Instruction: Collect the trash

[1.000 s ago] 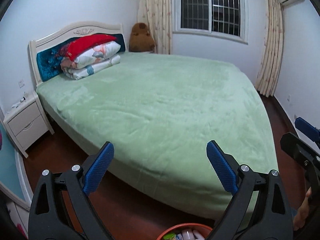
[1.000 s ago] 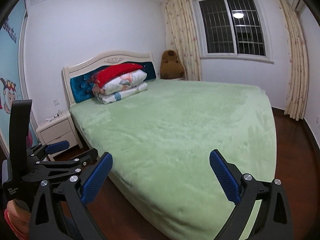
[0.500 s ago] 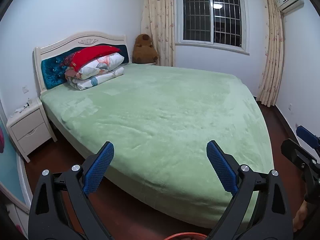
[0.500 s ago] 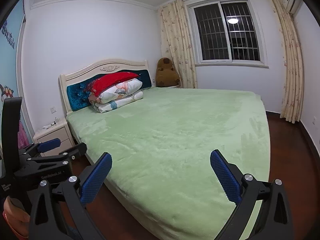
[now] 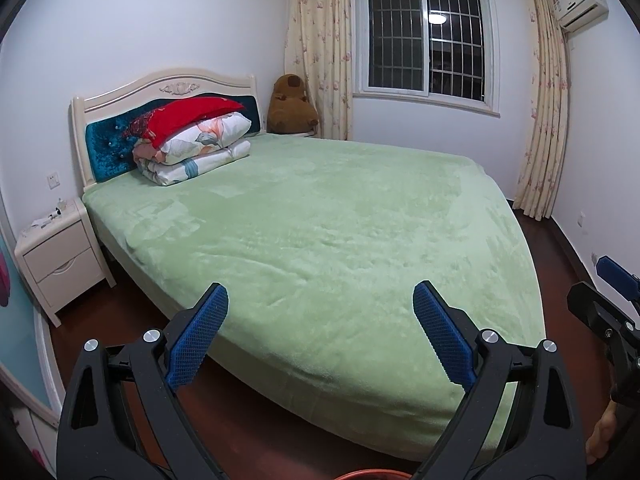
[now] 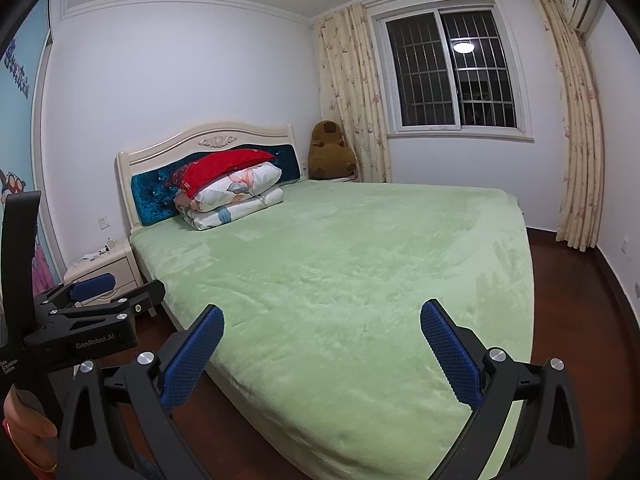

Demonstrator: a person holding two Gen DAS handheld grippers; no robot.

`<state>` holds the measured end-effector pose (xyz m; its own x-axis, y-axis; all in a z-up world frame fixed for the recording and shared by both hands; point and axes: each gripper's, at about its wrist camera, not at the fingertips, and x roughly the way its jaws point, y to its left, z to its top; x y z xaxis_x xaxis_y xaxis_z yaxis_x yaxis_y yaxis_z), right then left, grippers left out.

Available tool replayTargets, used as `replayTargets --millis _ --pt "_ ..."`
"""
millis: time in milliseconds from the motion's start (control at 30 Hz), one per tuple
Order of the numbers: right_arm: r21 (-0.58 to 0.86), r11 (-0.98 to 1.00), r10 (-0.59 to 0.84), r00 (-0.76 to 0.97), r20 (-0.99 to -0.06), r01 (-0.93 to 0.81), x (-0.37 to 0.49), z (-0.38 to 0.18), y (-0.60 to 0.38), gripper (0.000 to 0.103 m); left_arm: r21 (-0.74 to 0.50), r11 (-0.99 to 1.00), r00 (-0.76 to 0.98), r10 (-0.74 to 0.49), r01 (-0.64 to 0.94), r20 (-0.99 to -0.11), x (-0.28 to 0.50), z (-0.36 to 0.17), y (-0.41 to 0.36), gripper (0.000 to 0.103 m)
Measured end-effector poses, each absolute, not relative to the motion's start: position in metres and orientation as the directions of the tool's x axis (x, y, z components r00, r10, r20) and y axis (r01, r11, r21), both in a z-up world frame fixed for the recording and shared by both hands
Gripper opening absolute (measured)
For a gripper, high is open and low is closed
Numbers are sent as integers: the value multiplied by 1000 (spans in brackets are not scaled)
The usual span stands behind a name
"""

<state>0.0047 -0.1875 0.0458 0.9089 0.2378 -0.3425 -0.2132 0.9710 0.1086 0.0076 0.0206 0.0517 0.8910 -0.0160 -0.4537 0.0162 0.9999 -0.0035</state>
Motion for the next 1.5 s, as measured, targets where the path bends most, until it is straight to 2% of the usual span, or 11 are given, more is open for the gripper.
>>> replayTargets --millis 1500 --pt "105 971 237 905 -354 -213 8 49 -194 97 6 1000 897 -13 17 -443 9 59 15 91"
